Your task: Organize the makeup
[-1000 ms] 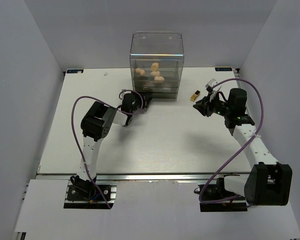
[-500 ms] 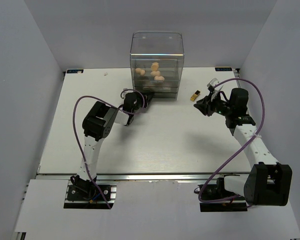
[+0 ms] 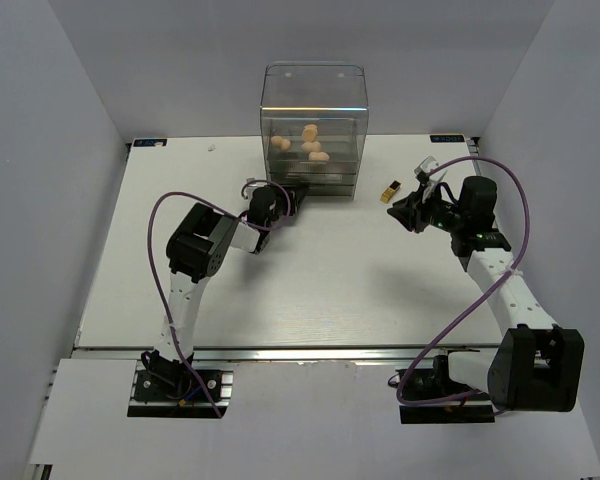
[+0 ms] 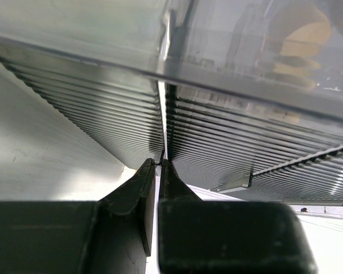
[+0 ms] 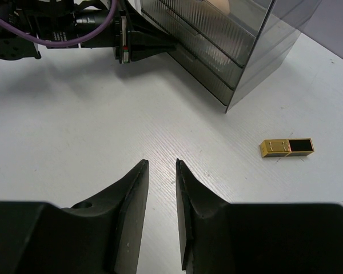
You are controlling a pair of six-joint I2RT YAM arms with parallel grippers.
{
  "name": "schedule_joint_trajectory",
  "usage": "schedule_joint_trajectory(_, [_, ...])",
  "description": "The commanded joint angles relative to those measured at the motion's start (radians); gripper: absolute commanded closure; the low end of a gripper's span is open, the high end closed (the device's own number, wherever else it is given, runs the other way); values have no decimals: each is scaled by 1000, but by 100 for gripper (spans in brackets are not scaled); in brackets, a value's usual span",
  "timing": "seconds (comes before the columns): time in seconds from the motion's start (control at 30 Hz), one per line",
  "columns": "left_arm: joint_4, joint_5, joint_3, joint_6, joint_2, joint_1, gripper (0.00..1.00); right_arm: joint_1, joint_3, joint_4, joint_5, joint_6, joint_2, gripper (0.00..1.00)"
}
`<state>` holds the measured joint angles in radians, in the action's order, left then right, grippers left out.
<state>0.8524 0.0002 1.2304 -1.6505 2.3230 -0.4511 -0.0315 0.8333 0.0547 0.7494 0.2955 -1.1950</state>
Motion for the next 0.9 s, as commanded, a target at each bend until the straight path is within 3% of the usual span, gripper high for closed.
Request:
schedule_joint_trajectory(0.0, [16, -49, -32, 4, -27, -3, 100, 8, -14, 34, 25, -6, 21, 68])
schedule_joint_trajectory(0.4, [135, -34, -245, -2, -145, -41, 100, 8, -23, 20, 22, -44, 5, 67])
schedule_joint_trajectory(0.67, [166, -35, -325, 0, -209, -55, 100, 10, -22, 17, -25, -99, -15, 60])
schedule_joint_trajectory(0.8, [152, -22, -321, 0, -215, -55, 82, 10, -17, 13, -68, -128, -32, 56])
schedule_joint_trajectory(0.83, [145, -19, -316, 7, -221, -55, 67, 10, -14, 10, -84, -153, -37, 55])
schedule_joint_trajectory(0.87, [128, -16, -313, 14, -226, -55, 62, 8, -11, 7, -103, -168, -43, 54])
